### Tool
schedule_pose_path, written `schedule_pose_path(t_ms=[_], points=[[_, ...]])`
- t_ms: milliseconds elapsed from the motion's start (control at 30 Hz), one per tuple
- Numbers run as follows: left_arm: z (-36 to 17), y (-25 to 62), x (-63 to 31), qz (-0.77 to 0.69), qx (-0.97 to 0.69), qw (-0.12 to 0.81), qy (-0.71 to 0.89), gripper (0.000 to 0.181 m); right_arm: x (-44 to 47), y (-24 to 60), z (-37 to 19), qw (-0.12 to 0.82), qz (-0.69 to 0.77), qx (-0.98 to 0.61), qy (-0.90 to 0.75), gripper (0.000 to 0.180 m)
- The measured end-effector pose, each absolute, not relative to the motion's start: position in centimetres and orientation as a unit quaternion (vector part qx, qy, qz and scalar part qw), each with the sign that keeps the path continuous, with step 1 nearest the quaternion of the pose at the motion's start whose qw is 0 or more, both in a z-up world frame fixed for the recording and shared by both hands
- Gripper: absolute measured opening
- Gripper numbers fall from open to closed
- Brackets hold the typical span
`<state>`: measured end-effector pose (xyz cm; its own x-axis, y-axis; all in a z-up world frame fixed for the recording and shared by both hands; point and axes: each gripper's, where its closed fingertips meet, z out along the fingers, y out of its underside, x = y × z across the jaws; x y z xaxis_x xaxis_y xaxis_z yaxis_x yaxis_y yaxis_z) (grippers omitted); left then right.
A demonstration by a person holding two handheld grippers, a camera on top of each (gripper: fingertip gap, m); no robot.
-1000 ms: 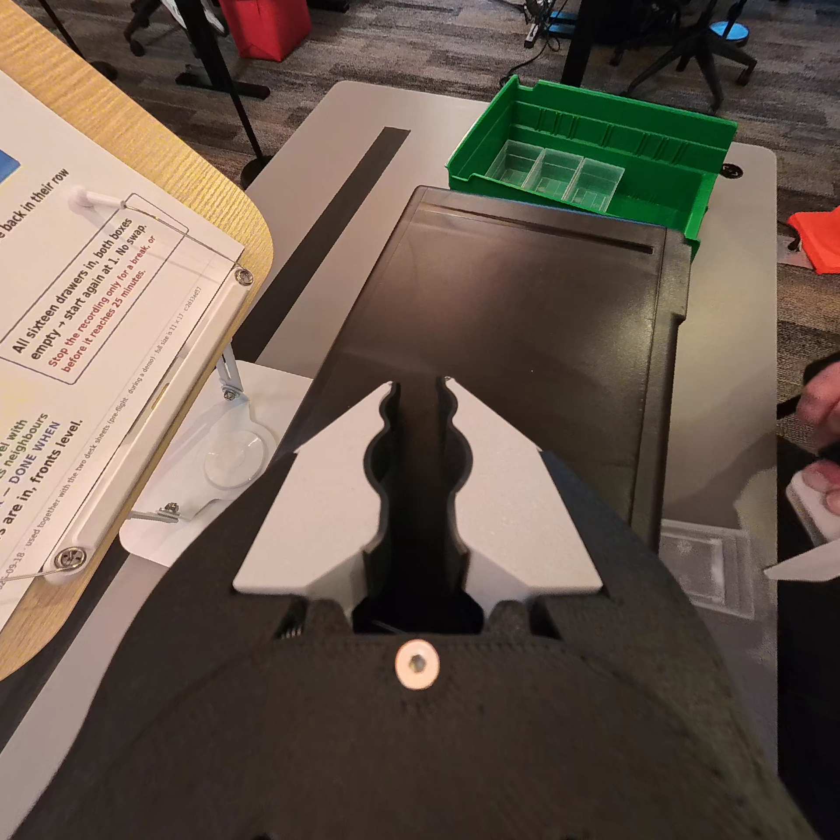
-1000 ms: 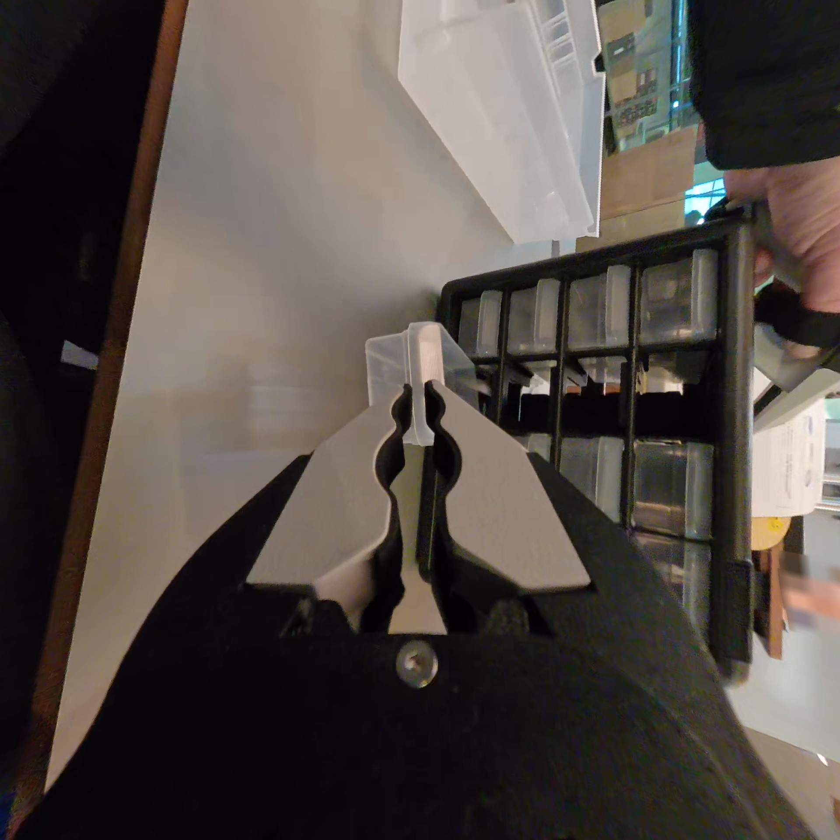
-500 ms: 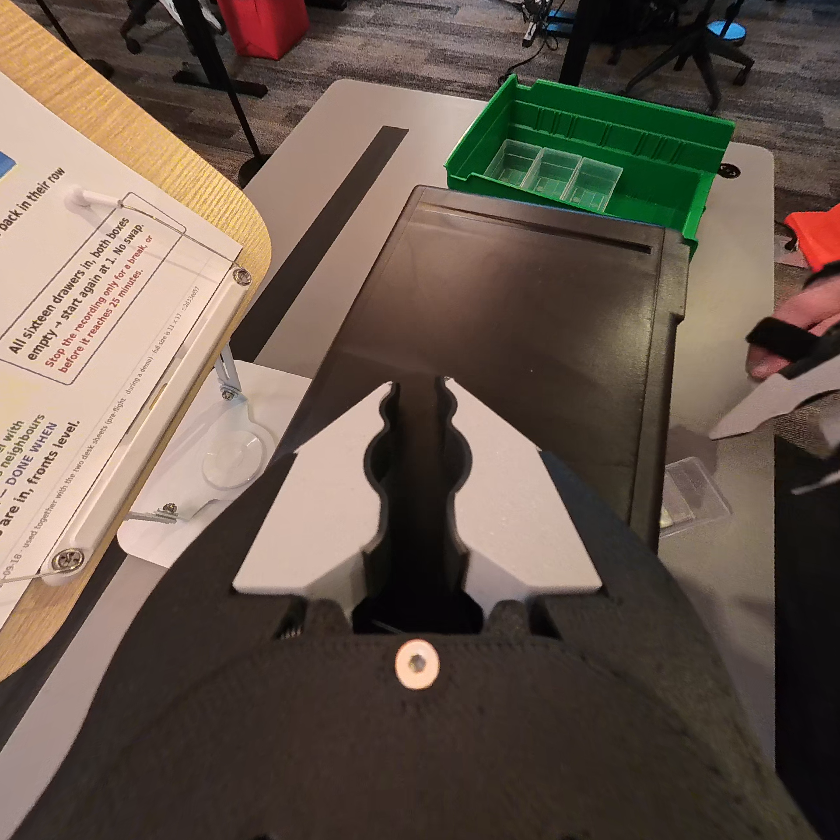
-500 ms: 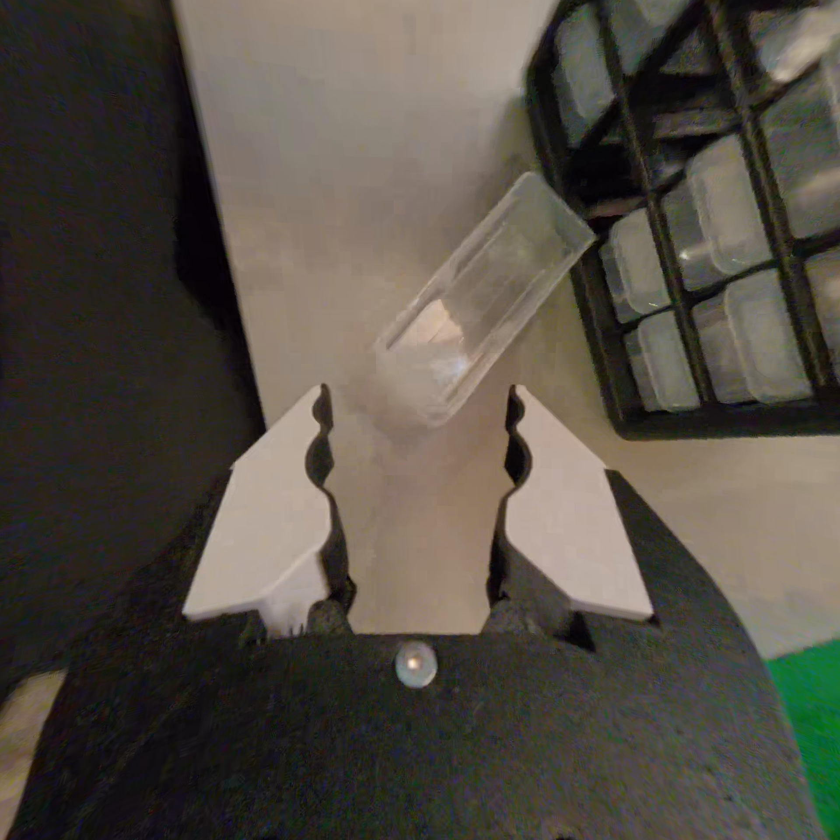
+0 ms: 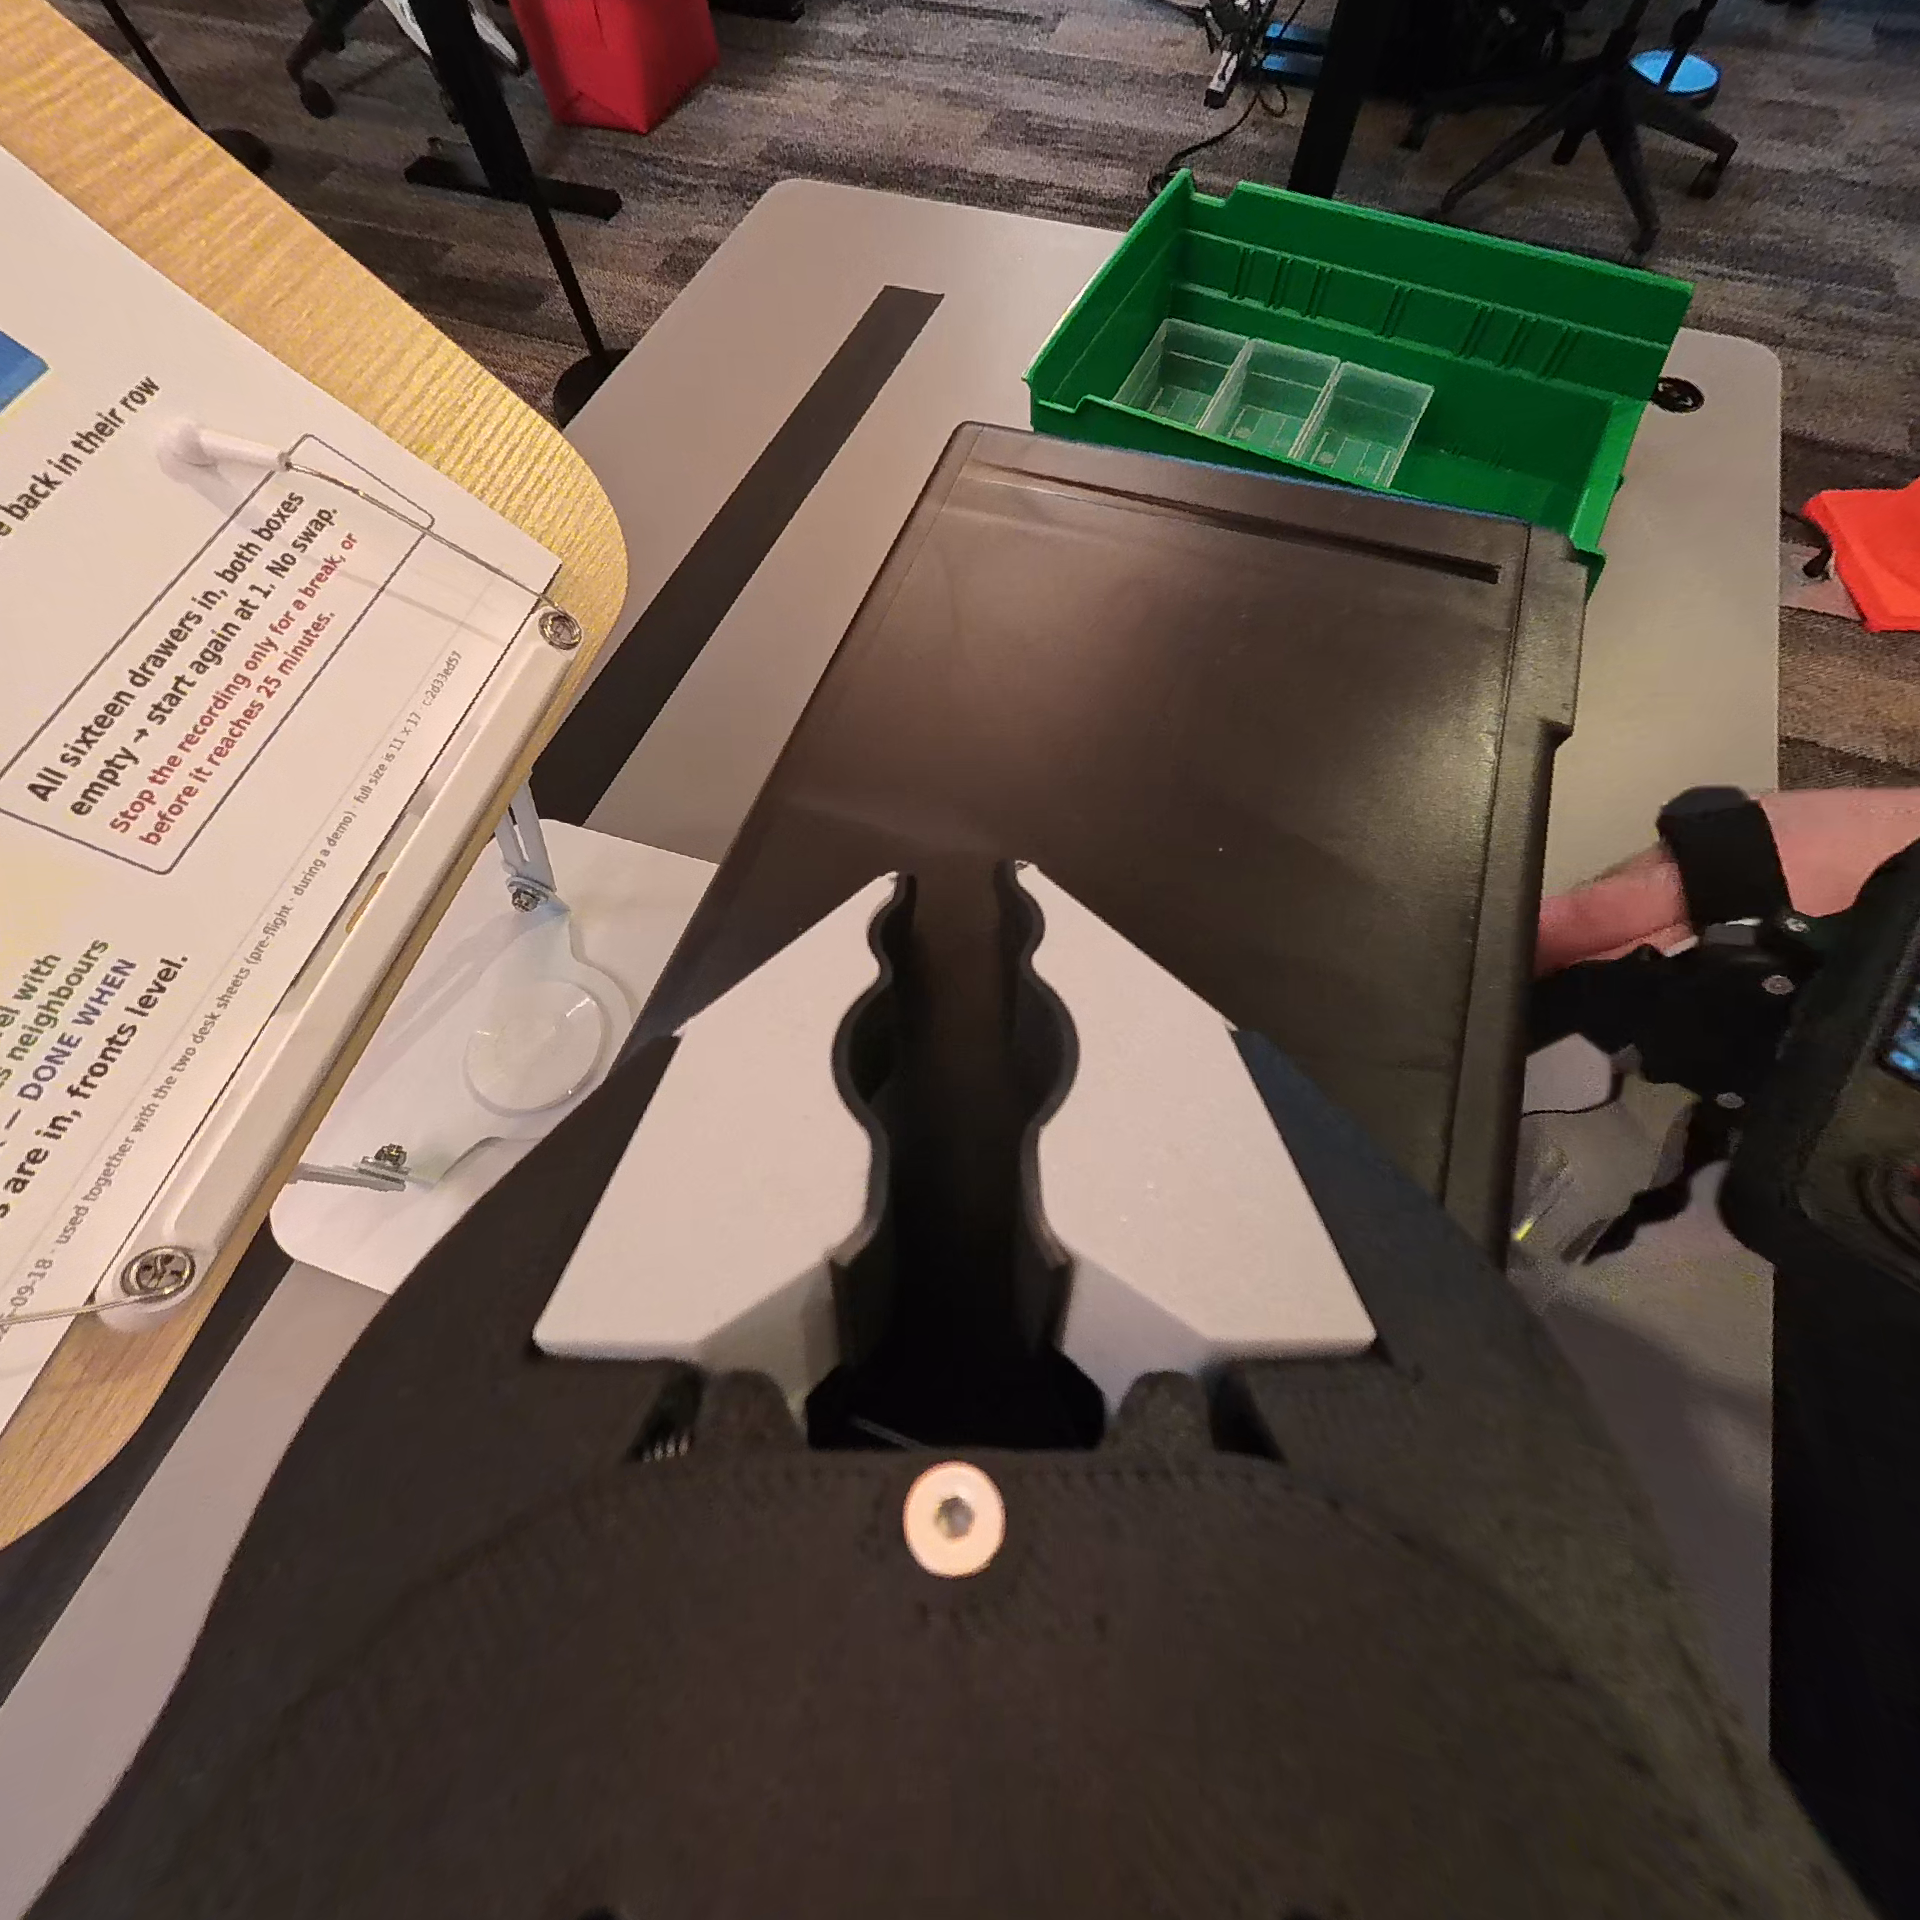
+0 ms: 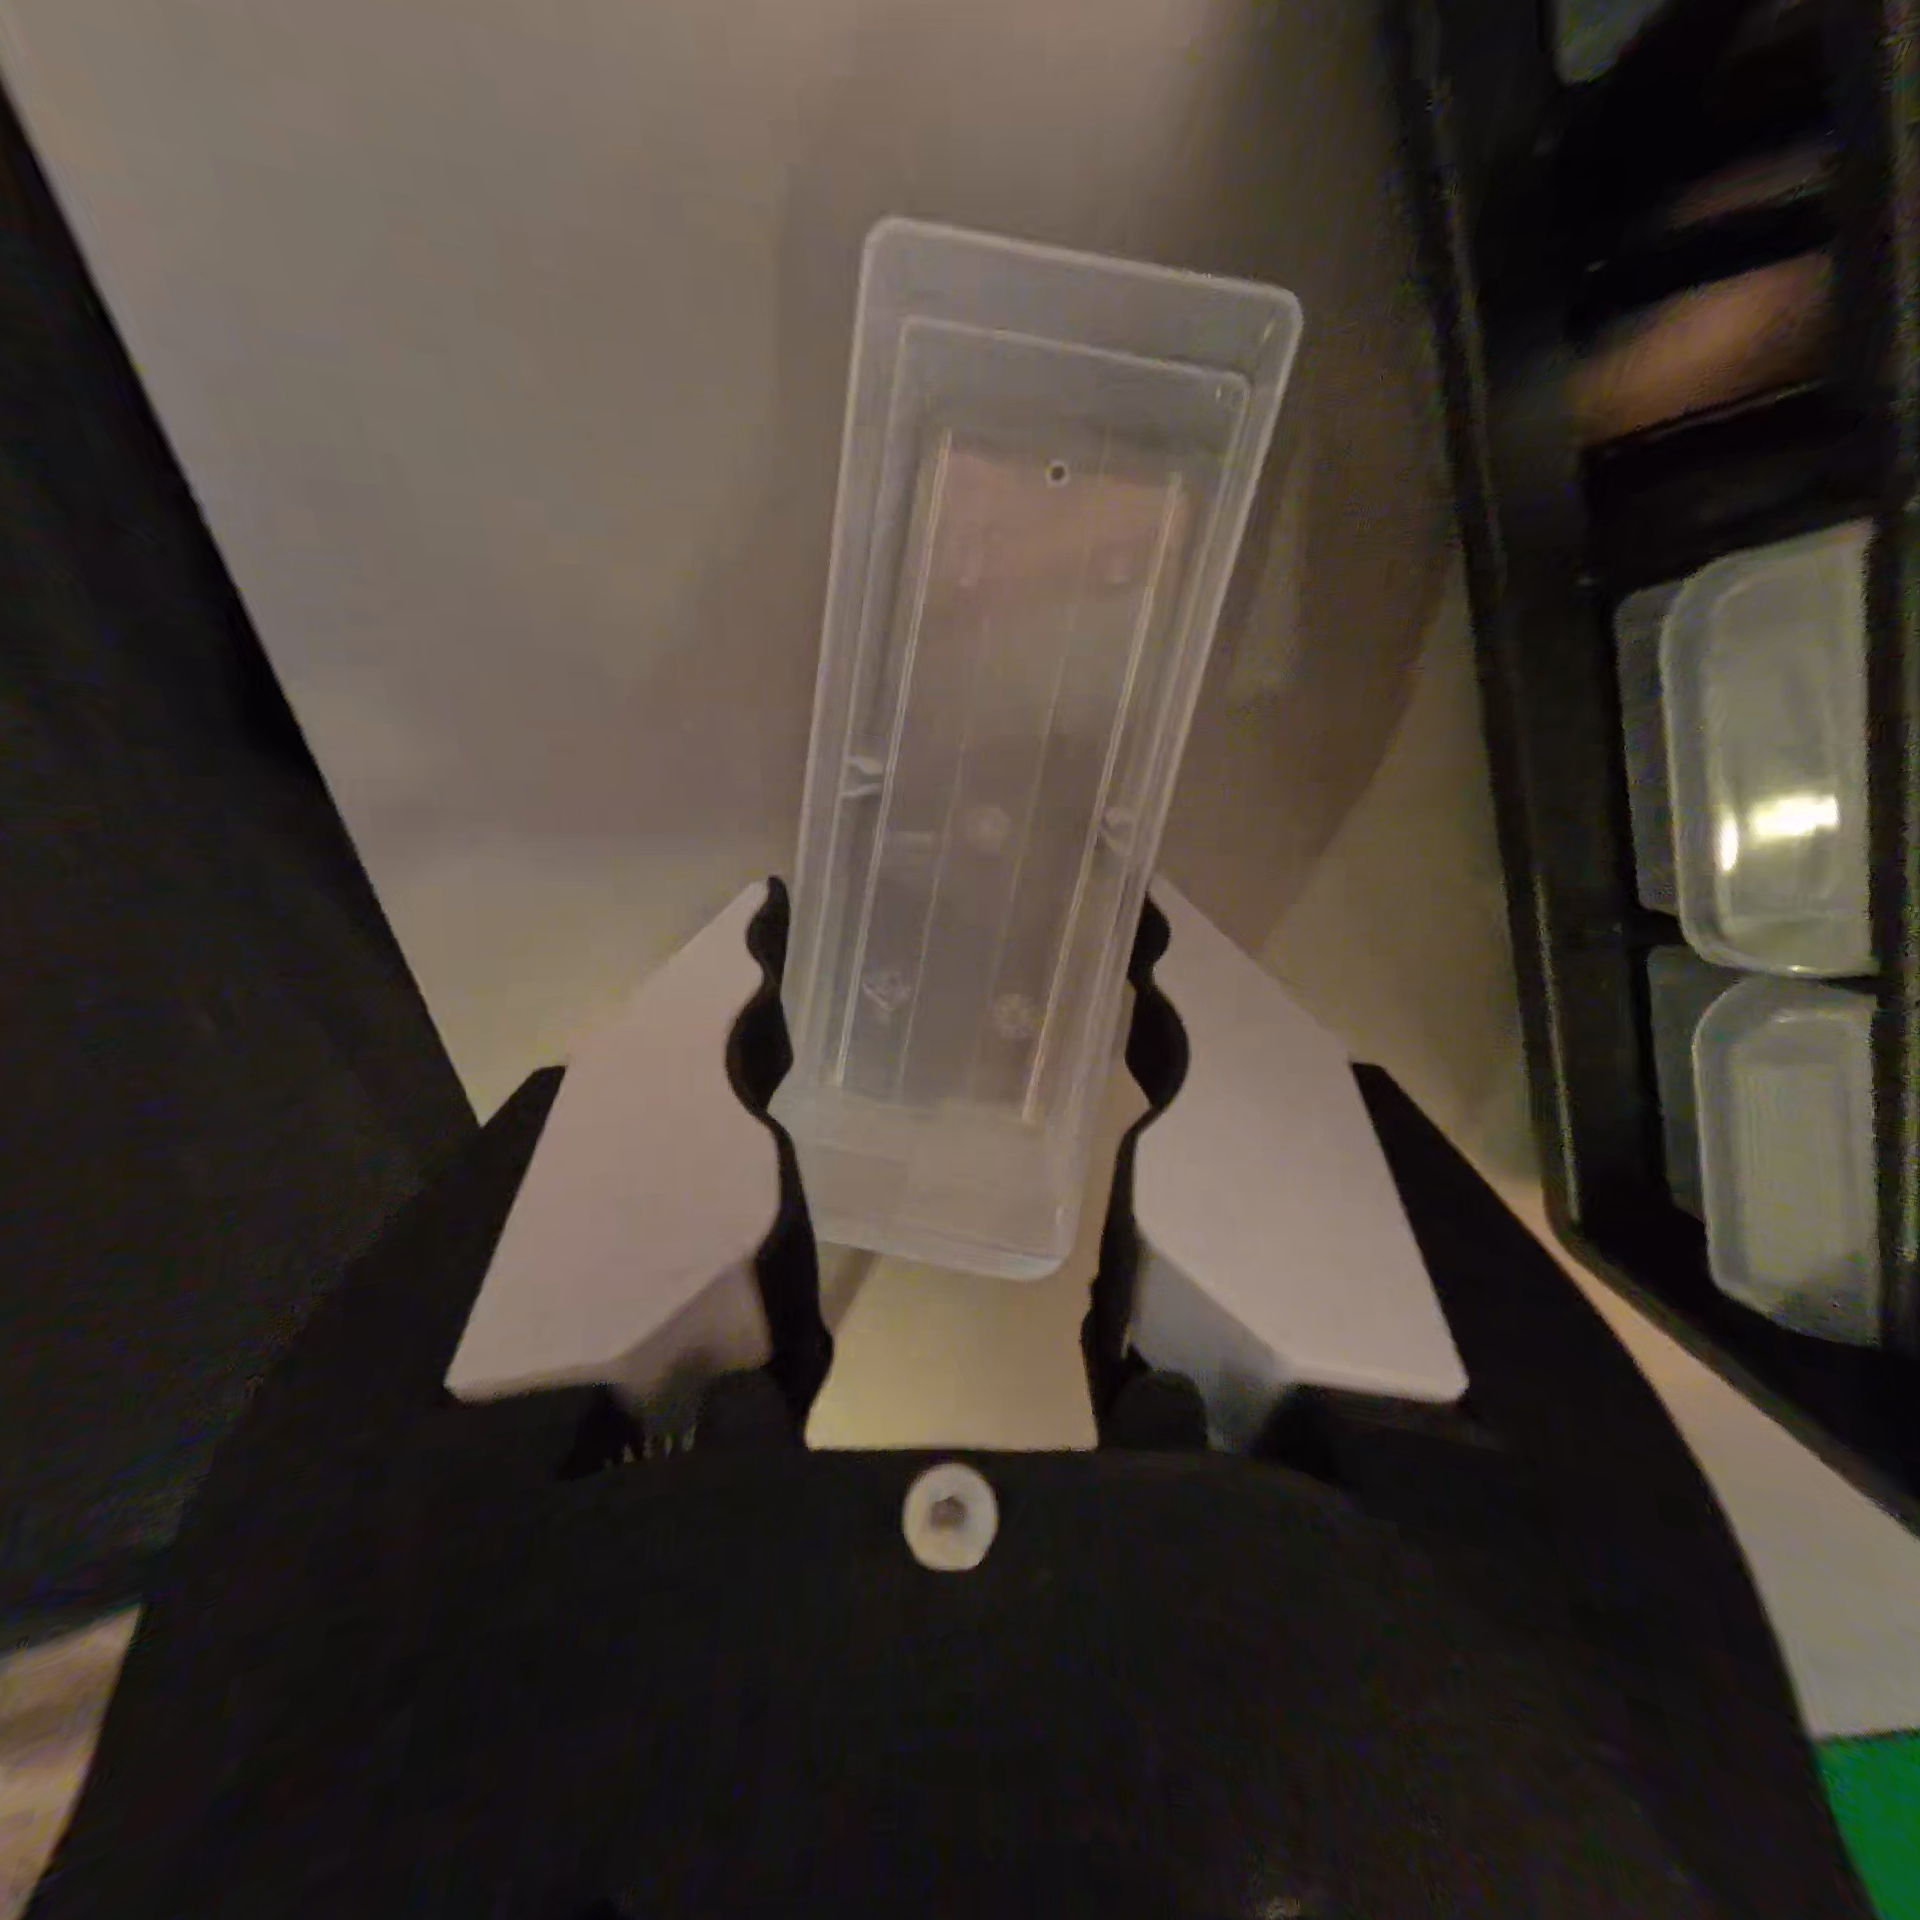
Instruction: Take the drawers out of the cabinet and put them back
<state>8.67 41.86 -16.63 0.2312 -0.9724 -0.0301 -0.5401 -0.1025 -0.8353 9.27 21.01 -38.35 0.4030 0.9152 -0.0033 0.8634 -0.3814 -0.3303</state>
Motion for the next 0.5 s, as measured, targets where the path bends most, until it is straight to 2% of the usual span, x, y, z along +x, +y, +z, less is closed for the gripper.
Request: schedule_pose_path(t_ms=[200,300,367,500], points=[[-16.6,41.8,8.7,-0.284,-0.685,0.381,0.552,0.015,13.1,19.9,-38.3,0.070,-0.003,-0.783,-0.618,0.067],[-16.6,41.8,8.7,-0.284,-0.685,0.381,0.552,0.015,12.2,19.8,-38.6,0.073,-0.001,-0.779,-0.622,0.079],[-16.6,41.8,8.7,-0.284,-0.685,0.381,0.552,0.015,11.9,19.7,-38.9,0.069,-0.004,-0.774,-0.629,0.065],[-16.6,41.8,8.7,-0.284,-0.685,0.382,0.552,0.015,12.2,19.1,-38.2,0.078,0.004,-0.762,-0.643,0.061]])
